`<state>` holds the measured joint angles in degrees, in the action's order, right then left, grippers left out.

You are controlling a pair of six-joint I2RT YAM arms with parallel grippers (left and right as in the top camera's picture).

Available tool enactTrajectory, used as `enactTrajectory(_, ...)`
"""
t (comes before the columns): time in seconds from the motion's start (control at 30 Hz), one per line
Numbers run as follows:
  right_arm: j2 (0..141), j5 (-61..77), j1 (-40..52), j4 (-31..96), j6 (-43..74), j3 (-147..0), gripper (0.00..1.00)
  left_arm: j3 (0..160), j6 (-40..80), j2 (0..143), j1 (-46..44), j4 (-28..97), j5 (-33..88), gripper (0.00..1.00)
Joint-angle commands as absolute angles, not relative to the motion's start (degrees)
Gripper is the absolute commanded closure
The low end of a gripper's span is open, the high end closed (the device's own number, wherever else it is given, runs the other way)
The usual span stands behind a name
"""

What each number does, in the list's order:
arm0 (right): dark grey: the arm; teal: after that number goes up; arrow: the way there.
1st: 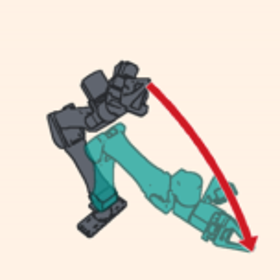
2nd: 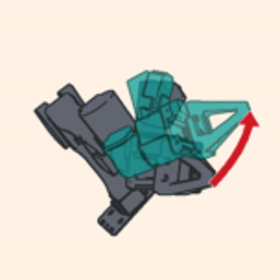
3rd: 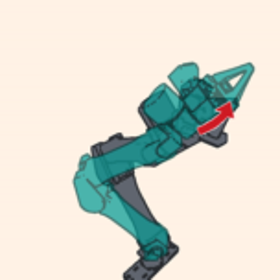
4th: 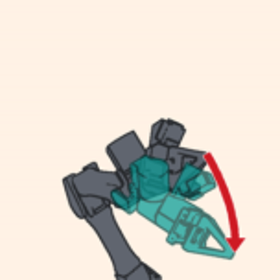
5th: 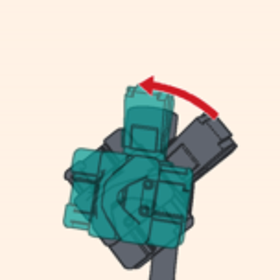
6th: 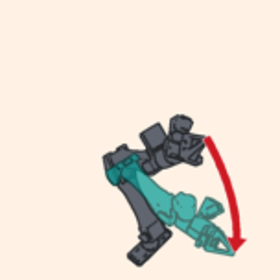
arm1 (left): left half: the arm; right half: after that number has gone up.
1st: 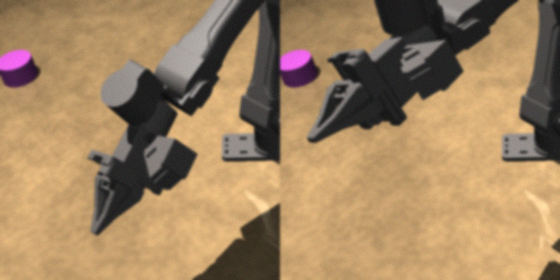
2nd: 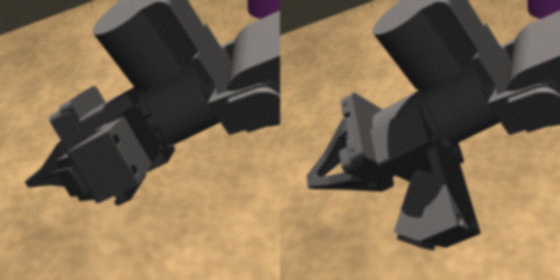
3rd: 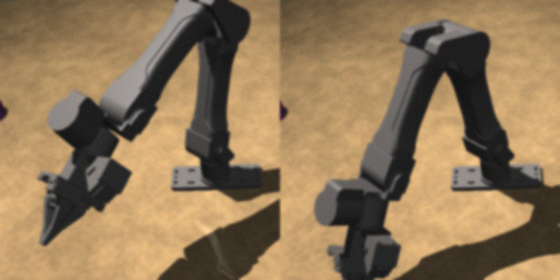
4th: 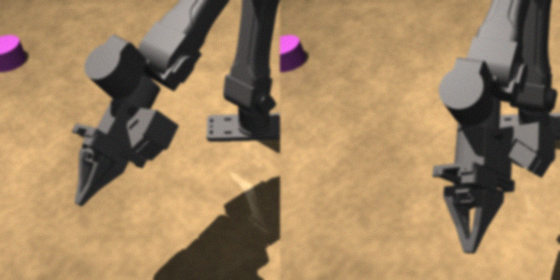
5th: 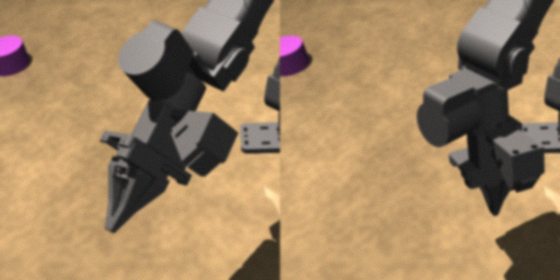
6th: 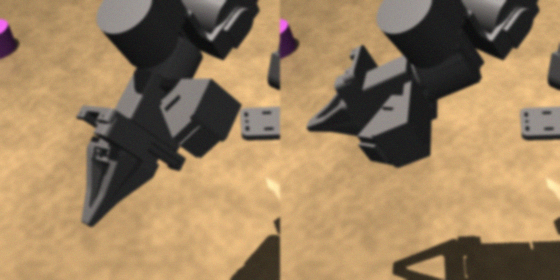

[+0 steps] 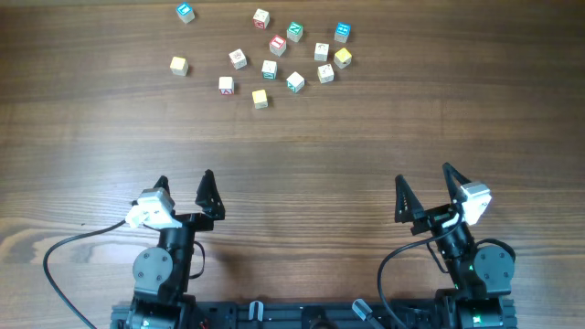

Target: Form a circle

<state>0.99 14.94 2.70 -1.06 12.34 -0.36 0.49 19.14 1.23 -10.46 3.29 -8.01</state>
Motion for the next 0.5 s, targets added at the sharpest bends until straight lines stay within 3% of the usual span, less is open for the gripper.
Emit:
enactTrajectory(0.0,0.27,14.44,3.01,-1.17,12.01,-0.3,0.0,0.34,18.22,1.52,-10.76,3.46,-7.73,0.0)
enactTrajectory(0.47,0.27,14.44,3.01,-1.17,12.03,-0.3,0.0,0.34,18.39,1.52,-10.74,2.83,-9.74,0.0)
